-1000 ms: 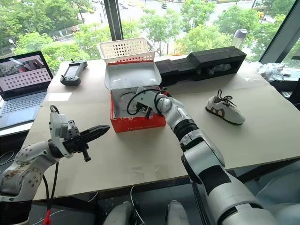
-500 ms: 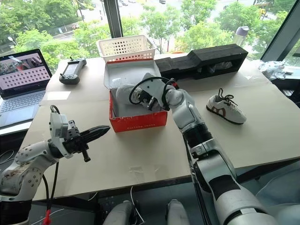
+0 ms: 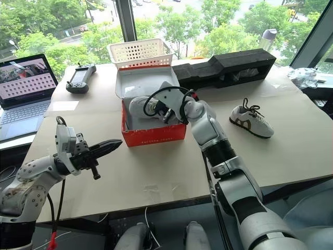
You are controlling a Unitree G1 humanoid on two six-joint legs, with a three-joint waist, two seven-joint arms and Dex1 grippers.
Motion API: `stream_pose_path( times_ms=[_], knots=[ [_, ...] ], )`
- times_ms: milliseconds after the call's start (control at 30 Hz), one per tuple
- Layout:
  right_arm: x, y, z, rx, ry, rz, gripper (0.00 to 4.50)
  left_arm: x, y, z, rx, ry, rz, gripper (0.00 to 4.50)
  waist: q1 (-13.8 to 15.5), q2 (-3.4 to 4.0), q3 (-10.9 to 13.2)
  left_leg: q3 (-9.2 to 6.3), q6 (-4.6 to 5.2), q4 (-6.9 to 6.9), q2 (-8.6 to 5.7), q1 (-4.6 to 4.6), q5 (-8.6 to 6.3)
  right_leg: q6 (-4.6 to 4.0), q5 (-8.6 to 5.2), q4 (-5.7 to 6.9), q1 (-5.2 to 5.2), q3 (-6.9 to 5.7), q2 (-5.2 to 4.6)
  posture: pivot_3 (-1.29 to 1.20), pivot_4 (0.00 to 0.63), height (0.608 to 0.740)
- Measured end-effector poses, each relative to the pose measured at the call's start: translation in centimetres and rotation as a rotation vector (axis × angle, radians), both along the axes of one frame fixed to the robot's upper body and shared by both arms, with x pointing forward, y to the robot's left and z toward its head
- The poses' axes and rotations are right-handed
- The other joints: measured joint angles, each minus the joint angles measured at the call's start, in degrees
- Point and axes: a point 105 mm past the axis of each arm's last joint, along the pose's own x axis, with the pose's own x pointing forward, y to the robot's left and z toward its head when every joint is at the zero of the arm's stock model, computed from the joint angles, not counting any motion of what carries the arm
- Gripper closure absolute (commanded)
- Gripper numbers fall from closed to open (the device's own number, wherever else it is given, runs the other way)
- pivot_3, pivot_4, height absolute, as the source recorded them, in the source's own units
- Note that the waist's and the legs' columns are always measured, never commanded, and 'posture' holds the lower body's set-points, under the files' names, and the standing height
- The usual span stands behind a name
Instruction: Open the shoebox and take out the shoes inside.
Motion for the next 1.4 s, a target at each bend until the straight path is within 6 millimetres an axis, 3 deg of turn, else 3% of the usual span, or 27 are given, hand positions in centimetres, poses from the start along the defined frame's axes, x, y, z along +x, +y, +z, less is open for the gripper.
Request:
stream_pose_path(
  times_ms=[133, 233, 367, 467, 600, 700, 867, 967, 1133, 1233, 1400],
  knots=[
    [-0.8, 1.2, 2.6, 0.197, -0.018, 0.056, 4.47, 0.0, 0.0, 0.0, 0.000, -0.001, -0.002, 4.50, 0.00, 0.00, 0.00, -0.01, 0.03, -0.01, 0.02, -0.02, 0.02, 0.00, 0.01, 0.01, 0.00, 0.00, 0.02, 0.00, 0.150, 0.732],
    [-1.8, 1.8, 7.2, 0.396, -0.067, 0.120, 4.47, 0.0, -0.1, 0.0, 0.001, -0.001, -0.007, 4.50, 0.05, 0.01, 0.04, -0.01, 0.03, 0.02, 0.02, -0.09, 0.02, 0.02, 0.02, 0.01, -0.05, -0.01, 0.02, 0.00, 0.150, 0.732],
    [-3.4, 0.5, 13.8, 0.549, -0.215, 0.157, 4.47, 0.2, -0.4, 0.2, 0.000, -0.008, -0.019, 4.50, 0.57, 0.01, 0.03, -0.04, -0.11, 0.02, 0.02, -0.08, -0.06, 0.02, 0.02, -0.05, 0.00, -0.07, 0.01, 0.00, 0.150, 0.732],
    [-3.2, -1.5, 14.8, 0.565, -0.233, 0.107, 4.47, 0.3, -0.5, 0.0, 0.001, 0.000, -0.021, 4.50, 0.92, 0.01, 0.03, -0.02, -0.27, 0.06, 0.02, -0.08, -0.15, 0.01, 0.02, -0.06, 0.00, -0.07, -0.01, 0.00, 0.150, 0.732],
    [-1.8, -6.6, 14.2, 0.515, -0.175, -0.083, 4.47, 0.4, -0.6, -0.2, 0.007, 0.008, -0.028, 4.50, 1.55, 0.02, 0.04, 0.02, -0.27, 0.07, 0.02, -0.18, -0.14, -0.26, -0.11, -0.07, -0.07, -0.11, -0.08, 0.00, 0.150, 0.732],
    [-1.7, -13.0, 13.2, 0.466, -0.124, -0.283, 4.47, 0.5, -0.6, -0.4, 0.007, 0.016, -0.029, 4.50, 1.92, 0.02, 0.04, 0.05, -0.20, 0.05, 0.01, -0.27, -0.11, -0.30, -0.13, -0.19, -0.09, -0.14, -0.12, 0.00, 0.150, 0.732],
    [-2.8, -18.7, 10.8, 0.461, 0.031, -0.456, 4.47, 0.6, -0.8, -0.4, 0.003, 0.015, -0.043, 4.50, 1.27, 0.06, 0.06, 0.18, 0.14, -0.01, 0.10, -0.26, 0.06, -0.03, 0.02, -0.20, -0.15, -0.02, -0.07, 0.00, 0.150, 0.732],
    [-3.9, -20.9, 8.4, 0.453, 0.177, -0.527, 4.47, 0.7, -1.0, -0.2, 0.003, 0.011, -0.053, 4.50, 1.29, 0.07, 0.06, 0.19, 0.14, 0.02, 0.21, -0.21, 0.06, -0.06, 0.01, -0.18, -0.11, -0.03, 0.03, 0.00, 0.150, 0.732],
    [-4.8, -21.4, 4.2, 0.459, 0.384, -0.548, 4.47, 0.7, -1.3, -0.7, -0.001, 0.027, -0.067, 4.50, 1.38, 0.08, 0.07, 0.24, 0.14, 0.10, 0.27, -0.22, 0.06, -0.10, 0.00, -0.18, -0.12, -0.02, 0.07, 0.00, 0.150, 0.732],
    [-5.4, -21.5, 2.8, 0.459, 0.463, -0.546, 4.47, 0.7, -1.4, -0.7, -0.003, 0.029, -0.070, 4.50, 1.63, 0.08, 0.07, 0.24, 0.14, 0.12, 0.25, -0.24, 0.06, -0.09, 0.01, -0.20, -0.11, -0.02, 0.06, 0.00, 0.150, 0.732],
    [-5.8, -25.3, -0.7, 0.353, 0.521, -0.700, 4.47, 0.7, -1.5, -0.7, -0.003, 0.029, -0.073, 4.50, 2.08, 0.08, 0.08, 0.25, 0.13, 0.20, 0.23, -0.25, 0.05, -0.32, -0.13, -0.27, -0.06, -0.04, 0.04, 0.00, 0.150, 0.732]
  ],
)
